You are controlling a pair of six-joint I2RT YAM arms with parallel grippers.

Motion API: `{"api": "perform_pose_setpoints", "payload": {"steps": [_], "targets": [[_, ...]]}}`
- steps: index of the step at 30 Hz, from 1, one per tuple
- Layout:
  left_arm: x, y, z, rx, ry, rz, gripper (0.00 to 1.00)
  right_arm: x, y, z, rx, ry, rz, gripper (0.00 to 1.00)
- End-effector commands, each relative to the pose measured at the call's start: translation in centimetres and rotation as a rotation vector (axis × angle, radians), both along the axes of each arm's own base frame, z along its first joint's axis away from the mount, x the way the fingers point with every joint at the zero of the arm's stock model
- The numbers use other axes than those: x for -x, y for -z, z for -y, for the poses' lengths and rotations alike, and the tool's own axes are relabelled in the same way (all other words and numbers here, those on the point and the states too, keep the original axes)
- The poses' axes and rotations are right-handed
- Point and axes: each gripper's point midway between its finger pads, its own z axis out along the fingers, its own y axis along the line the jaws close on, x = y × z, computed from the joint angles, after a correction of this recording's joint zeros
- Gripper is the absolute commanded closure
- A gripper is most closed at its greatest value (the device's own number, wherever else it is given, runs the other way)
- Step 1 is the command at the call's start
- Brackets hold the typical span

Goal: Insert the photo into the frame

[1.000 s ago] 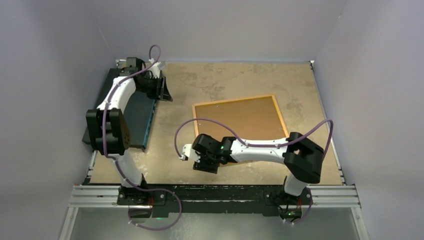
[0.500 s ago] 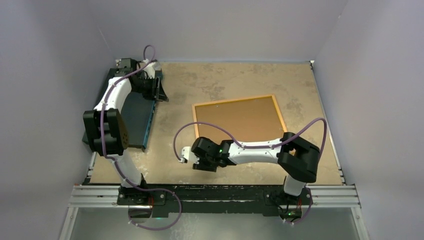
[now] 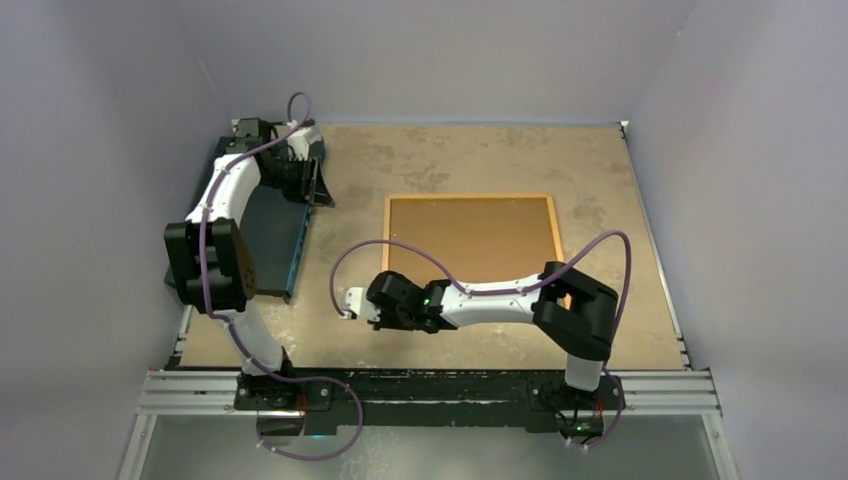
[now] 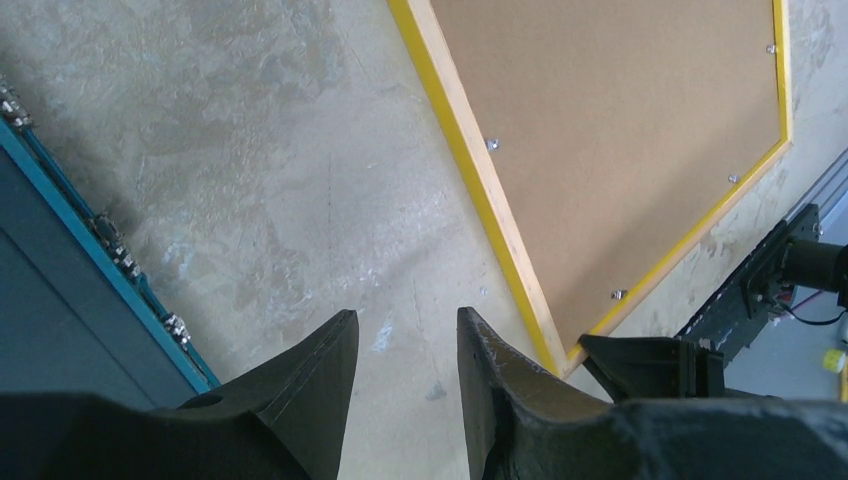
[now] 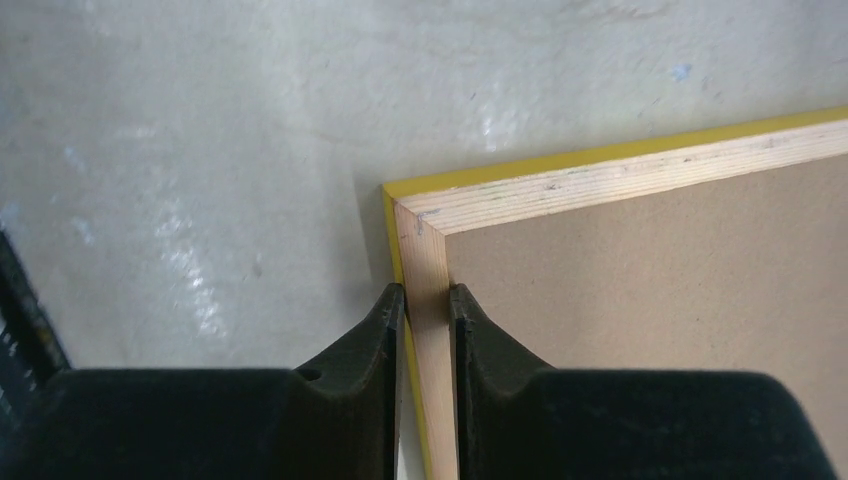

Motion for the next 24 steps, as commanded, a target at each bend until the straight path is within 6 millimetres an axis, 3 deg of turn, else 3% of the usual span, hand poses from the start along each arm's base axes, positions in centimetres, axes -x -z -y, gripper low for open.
{"api": "perform_pose_setpoints", "payload": {"steps": [1,8,15,18,21,24], "targets": [[0.5,-3.8,-1.3,-0.018,0.047,0.116,0.60,-1.9,-0.5,-2.9,-0.086,-0.004,0.076,0.89],[1.2,-4.1,-2.0,-0.023,0.061,0.104,0.60,-1.8,-0.1,-6.1,-0.157,-0.067,0.047,0.82],[1.4,-4.0,-1.7,-0.008,0.050,0.091,0.60,-5.9,-1.2,-10.4,-0.220,-0.018,0.086,0.78],[1.9,-4.1,-1.9,-0.022,0.058,0.095,0.60,-7.1,-2.8,-10.0,-0.264,0.007,0.078,0.58],[2.2,-3.8,-1.9,-0.031,0.069,0.094,0.59,-7.6,-5.2,-8.6,-0.338,0.032,0.049,0.53],[2.3,-4.0,-1.8,-0.021,0.080,0.096,0.58,-7.0,-7.1,-6.7,-0.391,0.039,0.011,0.51]]}}
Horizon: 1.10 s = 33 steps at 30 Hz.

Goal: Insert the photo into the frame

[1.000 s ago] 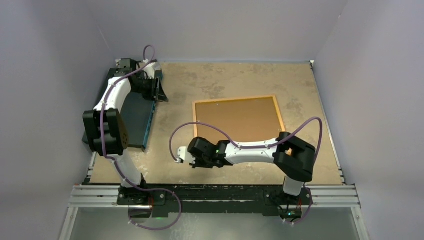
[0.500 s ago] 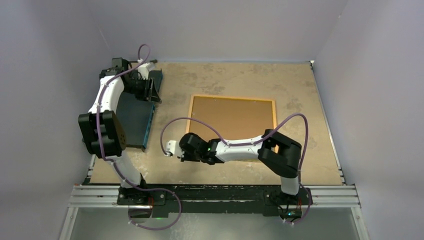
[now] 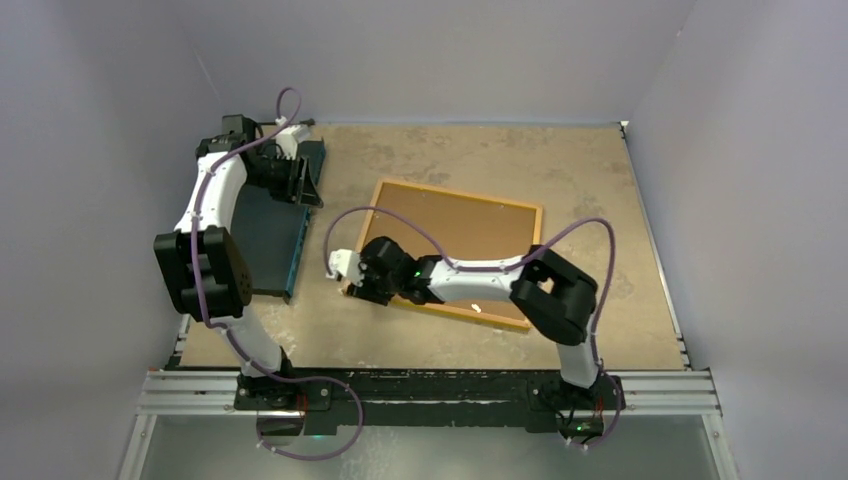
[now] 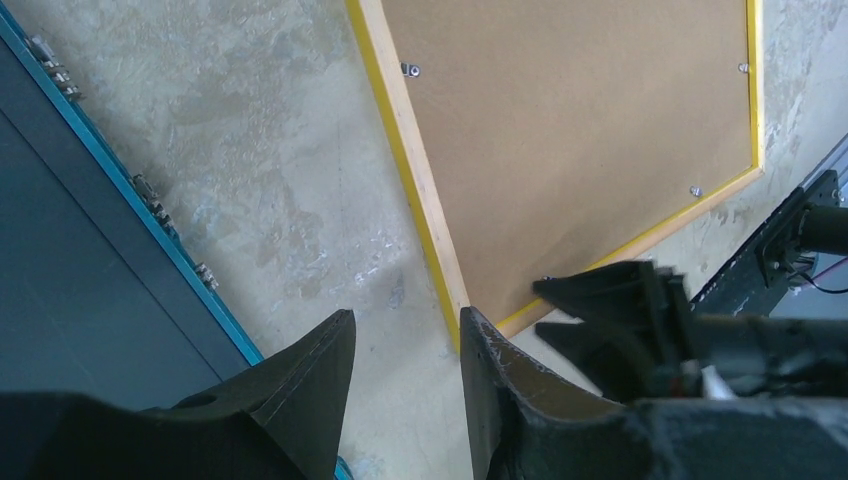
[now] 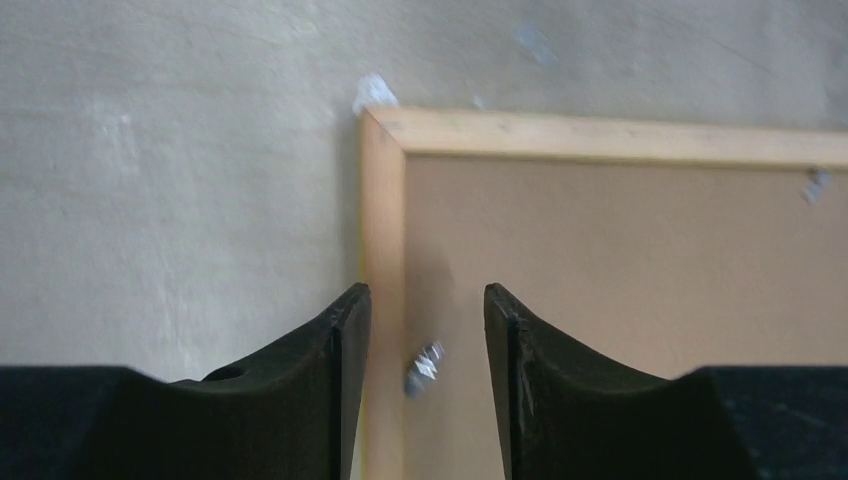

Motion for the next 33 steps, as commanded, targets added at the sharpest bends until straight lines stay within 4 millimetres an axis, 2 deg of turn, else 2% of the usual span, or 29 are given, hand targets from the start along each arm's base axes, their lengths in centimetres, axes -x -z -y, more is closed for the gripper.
{"api": "perform_pose_setpoints", "payload": {"steps": [1,5,8,11,17,21,29,33], "targets": [[0.6,-2.0,0.4,0.013,0.044,0.069,0.58,0.2,-6.1,1.8,-0.163,0.009,-0.019,0.51],[0.7,-2.2,0.7,0.023,0.082,0.094,0.57,2.0,-5.8,4.8,-0.139,0.019,-0.069,0.51],[1.1,-2.4,0.8,0.020,0.119,0.117,0.54,2.7,-4.5,6.9,-0.116,0.057,-0.106,0.51],[1.5,-2.2,0.8,0.011,0.153,0.127,0.50,3.5,-3.6,7.9,-0.107,0.072,-0.132,0.51],[2.1,-1.9,0.8,0.002,0.183,0.128,0.46,3.7,-2.0,8.3,-0.074,0.081,-0.155,0.50],[2.4,-2.9,1.2,0.023,0.190,0.143,0.46,3.8,-1.4,8.2,-0.059,0.075,-0.169,0.51],[2.3,-2.5,1.2,-0.006,0.178,0.127,0.41,3.8,-0.5,8.7,-0.036,0.076,-0.162,0.59],[1.9,-3.2,1.4,0.005,0.171,0.151,0.40,2.9,-0.3,8.9,-0.025,0.099,-0.121,0.65]]}}
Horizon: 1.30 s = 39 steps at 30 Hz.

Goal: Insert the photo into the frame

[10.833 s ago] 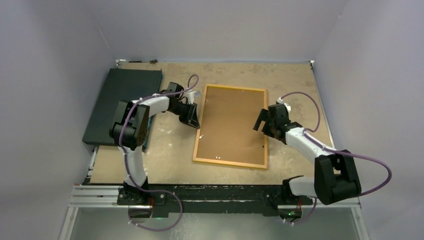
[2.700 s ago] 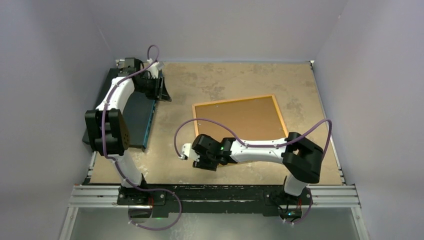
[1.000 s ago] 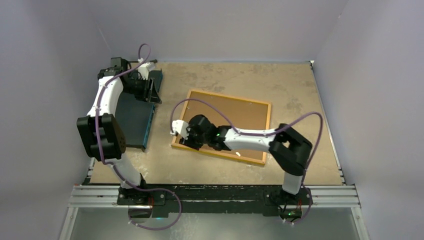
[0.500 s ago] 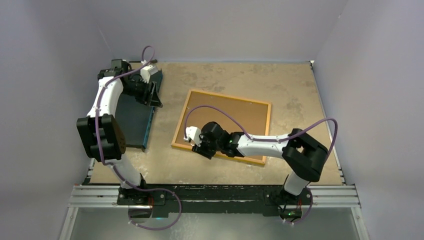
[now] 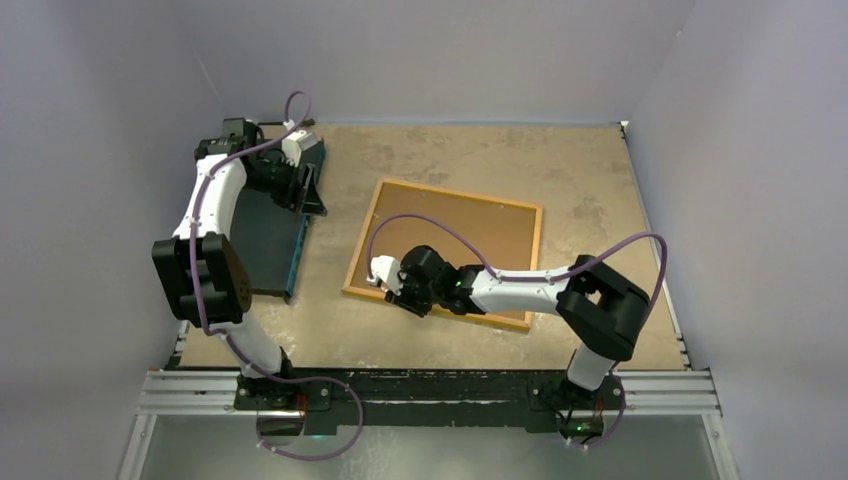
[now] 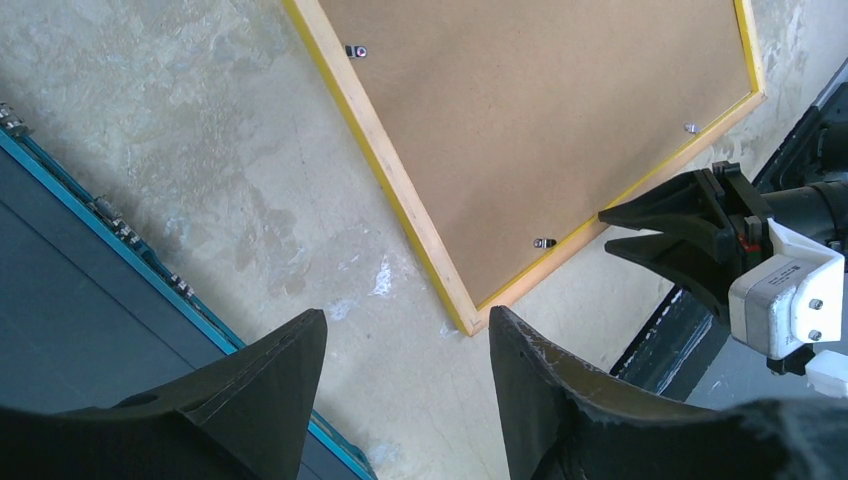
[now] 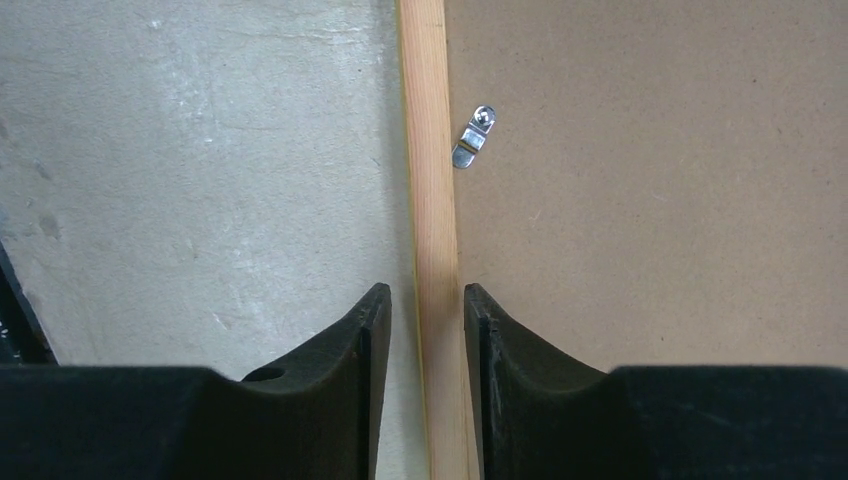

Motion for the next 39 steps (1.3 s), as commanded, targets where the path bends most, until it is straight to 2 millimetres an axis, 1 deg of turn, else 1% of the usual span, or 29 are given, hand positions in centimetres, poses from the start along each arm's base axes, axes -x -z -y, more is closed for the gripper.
{"api": "perform_pose_setpoints", "payload": {"steps": [1,5,9,11,16,19,22,24,30,31,32,33,37,39], "targets": [[-0.3,-2.4,0.5,0.017,0.011,0.081,0.40,-1.4,-0.5,-0.3,-0.007,0.032,0.065,0.66],[-0.4,-2.7,0.4,0.012,0.010,0.088,0.40,-1.7,-0.4,-0.2,-0.004,0.041,0.077,0.69],[-0.5,-2.8,0.3,0.003,0.009,0.089,0.40,-1.9,0.1,0.4,0.025,0.066,0.108,0.62],[-0.5,-2.8,0.3,0.004,0.006,0.088,0.40,-2.2,0.4,0.6,0.043,0.078,0.123,0.61],[-0.5,-2.8,0.6,0.003,0.006,0.084,0.39,-1.3,0.5,0.3,0.055,0.054,0.140,0.56],[-0.6,-2.9,0.6,0.000,0.004,0.087,0.39,-0.7,0.2,0.0,0.036,0.045,0.133,0.56],[-0.5,-2.8,0.6,0.002,0.003,0.081,0.39,-0.3,-0.8,-0.1,-0.002,0.037,0.132,0.55],[-0.4,-2.8,0.6,0.002,0.003,0.078,0.39,-0.3,-0.9,0.1,0.002,0.038,0.136,0.54],[-0.3,-2.5,0.6,0.000,0.001,0.076,0.39,-1.3,1.0,0.6,0.091,0.068,0.159,0.53],[-0.2,-2.4,0.5,-0.006,0.003,0.078,0.37,-1.4,1.2,0.6,0.100,0.069,0.159,0.54],[0.0,-2.4,0.5,-0.011,0.009,0.086,0.31,-1.4,1.5,0.6,0.110,0.069,0.158,0.56],[0.1,-2.4,0.5,-0.018,0.013,0.095,0.27,-1.4,1.7,0.6,0.116,0.070,0.159,0.58],[0.4,-2.6,0.4,-0.043,0.025,0.132,0.24,-1.5,1.9,0.6,0.124,0.072,0.164,0.68],[0.7,-2.5,0.5,-0.041,0.038,0.130,0.24,-1.8,1.6,0.5,0.120,0.082,0.176,0.76]]}}
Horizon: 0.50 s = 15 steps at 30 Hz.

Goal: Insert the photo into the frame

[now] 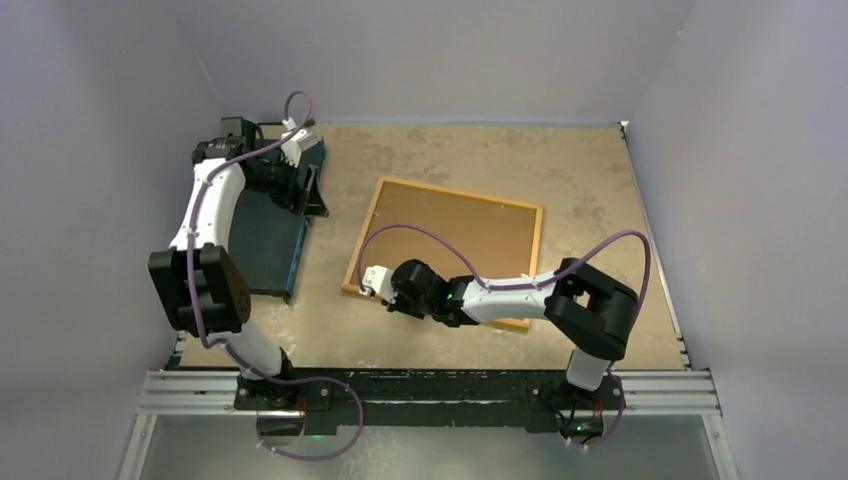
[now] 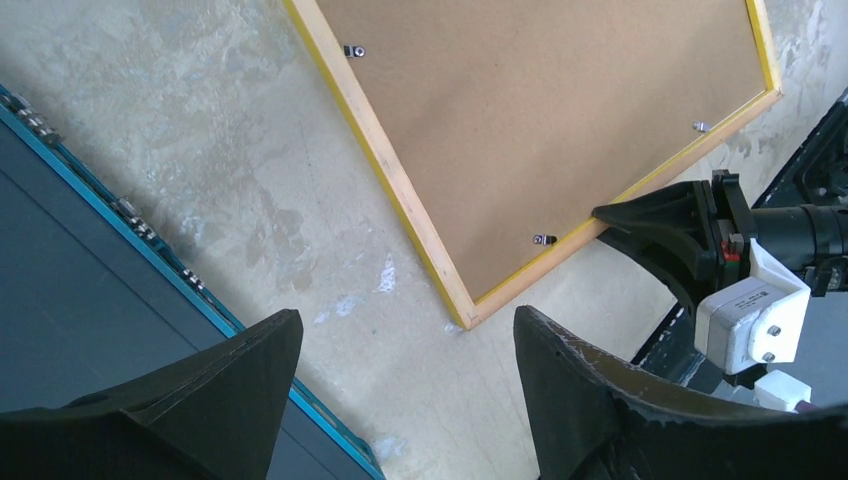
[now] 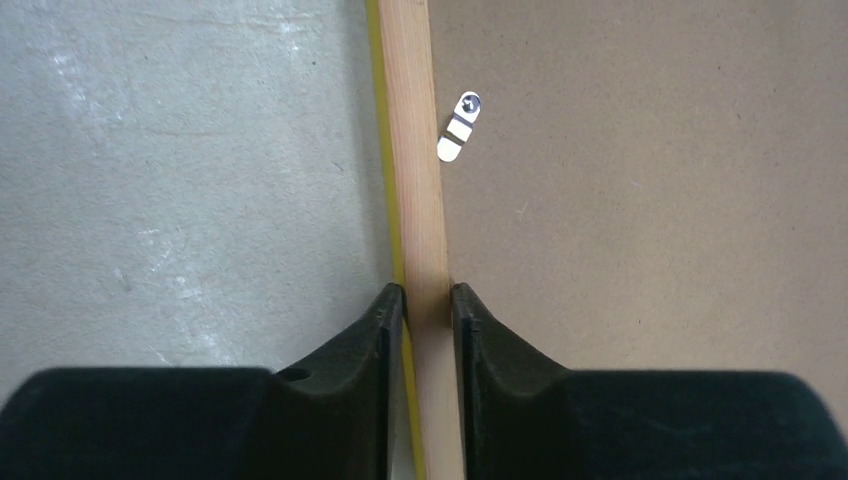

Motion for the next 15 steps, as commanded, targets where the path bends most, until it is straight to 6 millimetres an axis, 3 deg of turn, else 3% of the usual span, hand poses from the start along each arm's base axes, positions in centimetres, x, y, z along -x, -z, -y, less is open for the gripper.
{"api": "perform_pose_setpoints", "payload": {"steps": [1,5,11,15], "targets": [[0.5,-1.6,0.4,-0.011,0.053,0.090,0.23,-0.7,0.1,0.1,0.019,0.030,0.023,0.81],[1.9,-0.3,0.6,-0.072,0.165,0.187,0.23,-0.7,-1.6,-0.7,-0.026,0.028,0.020,1.00],[7.0,3.5,0.1,-0.263,0.459,0.453,0.24,-1.0,-4.8,-2.2,-0.096,0.001,0.040,1.00],[7.8,3.8,0.0,-0.378,0.550,0.653,0.23,-1.1,-6.2,-2.7,-0.136,-0.004,0.052,1.00]]}}
